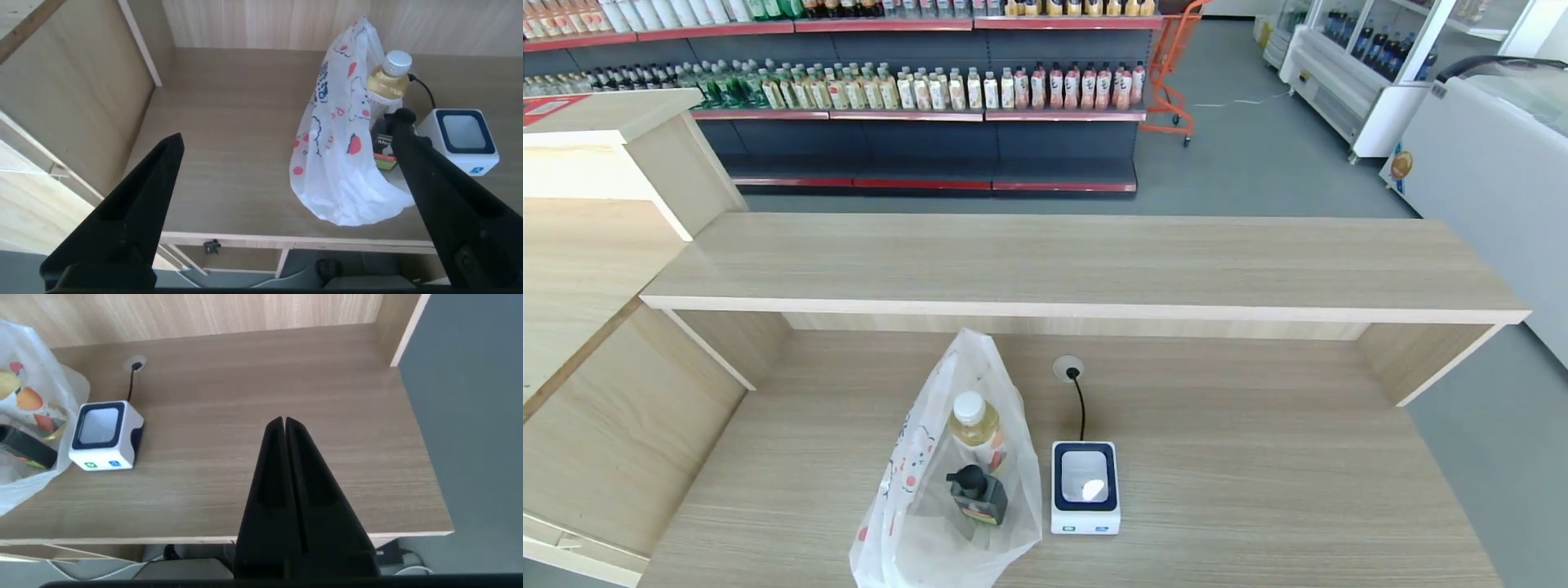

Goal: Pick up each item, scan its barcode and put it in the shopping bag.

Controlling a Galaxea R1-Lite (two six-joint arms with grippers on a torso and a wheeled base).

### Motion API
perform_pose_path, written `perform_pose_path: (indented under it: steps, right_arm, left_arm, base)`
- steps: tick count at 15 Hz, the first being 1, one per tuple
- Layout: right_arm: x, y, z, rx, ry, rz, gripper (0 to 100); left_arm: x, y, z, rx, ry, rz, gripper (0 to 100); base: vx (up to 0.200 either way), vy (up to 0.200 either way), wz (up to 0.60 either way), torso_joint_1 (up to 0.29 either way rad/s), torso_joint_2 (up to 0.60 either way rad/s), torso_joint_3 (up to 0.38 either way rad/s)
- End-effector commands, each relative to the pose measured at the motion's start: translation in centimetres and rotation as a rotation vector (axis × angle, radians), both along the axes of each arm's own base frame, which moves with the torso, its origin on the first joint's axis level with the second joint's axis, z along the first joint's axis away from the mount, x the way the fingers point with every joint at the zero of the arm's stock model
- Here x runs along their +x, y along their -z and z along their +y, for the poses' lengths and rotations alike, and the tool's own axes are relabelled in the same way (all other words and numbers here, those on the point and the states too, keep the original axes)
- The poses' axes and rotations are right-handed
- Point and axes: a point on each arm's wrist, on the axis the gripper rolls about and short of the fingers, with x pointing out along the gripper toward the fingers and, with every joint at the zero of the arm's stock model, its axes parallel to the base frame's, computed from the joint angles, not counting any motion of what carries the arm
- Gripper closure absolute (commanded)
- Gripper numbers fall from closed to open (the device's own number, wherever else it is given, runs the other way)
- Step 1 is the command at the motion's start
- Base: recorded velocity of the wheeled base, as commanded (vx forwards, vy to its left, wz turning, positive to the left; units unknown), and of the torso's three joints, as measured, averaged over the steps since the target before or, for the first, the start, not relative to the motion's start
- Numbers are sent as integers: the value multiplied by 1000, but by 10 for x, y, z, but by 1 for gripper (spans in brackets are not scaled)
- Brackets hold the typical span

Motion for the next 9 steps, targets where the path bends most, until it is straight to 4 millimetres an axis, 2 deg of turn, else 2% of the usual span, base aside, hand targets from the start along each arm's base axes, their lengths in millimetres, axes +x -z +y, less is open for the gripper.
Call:
perform_pose_path:
  steps: [1, 9]
  right_arm:
    - [0, 0, 0, -2, 0, 3, 100]
    - [0, 0, 0, -2, 0, 3, 100]
  left_arm:
    - [0, 0, 0, 0, 0, -1, 0]
    - [0, 0, 0, 0, 0, -1, 0]
  base:
    - [0, 0, 0, 0, 0, 0]
    - [0, 0, 0, 0, 0, 0]
